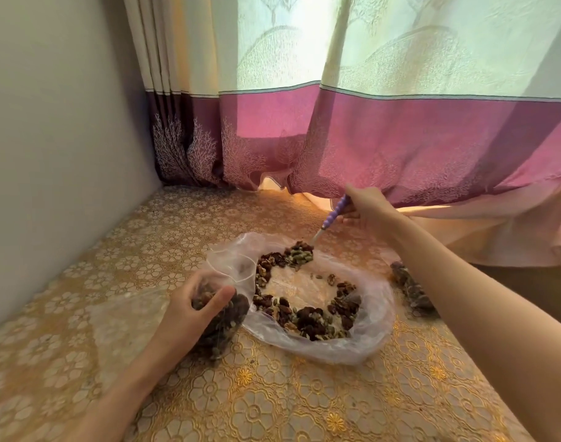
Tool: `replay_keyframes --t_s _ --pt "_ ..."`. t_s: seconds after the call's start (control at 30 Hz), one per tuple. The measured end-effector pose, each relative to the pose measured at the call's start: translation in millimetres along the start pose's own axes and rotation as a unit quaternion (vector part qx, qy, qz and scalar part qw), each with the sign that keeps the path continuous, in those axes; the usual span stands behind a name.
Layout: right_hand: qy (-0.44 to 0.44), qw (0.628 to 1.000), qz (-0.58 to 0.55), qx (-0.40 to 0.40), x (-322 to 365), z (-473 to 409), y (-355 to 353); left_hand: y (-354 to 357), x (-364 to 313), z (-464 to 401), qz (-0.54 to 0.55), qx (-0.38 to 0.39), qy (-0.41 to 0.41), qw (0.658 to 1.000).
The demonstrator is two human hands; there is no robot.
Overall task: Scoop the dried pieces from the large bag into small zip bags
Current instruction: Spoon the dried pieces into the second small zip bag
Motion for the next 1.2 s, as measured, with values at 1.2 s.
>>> replay_keyframes --t_s 1.2 --pt "-0.206 0.975 -0.087 -0.003 30.0 53.1 11.0 -7.1 -9.6 3.2 0.070 -0.066 -0.062 0.993"
Point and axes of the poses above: each hand's wrist, its own z-axis away from the middle knuckle, its own y-axis out of the palm, x = y × z, the point moved 2 cm from there along -z, towards the middle knuckle, and after that the axes turned 14 degrees about -x, right-handed, at the moved point
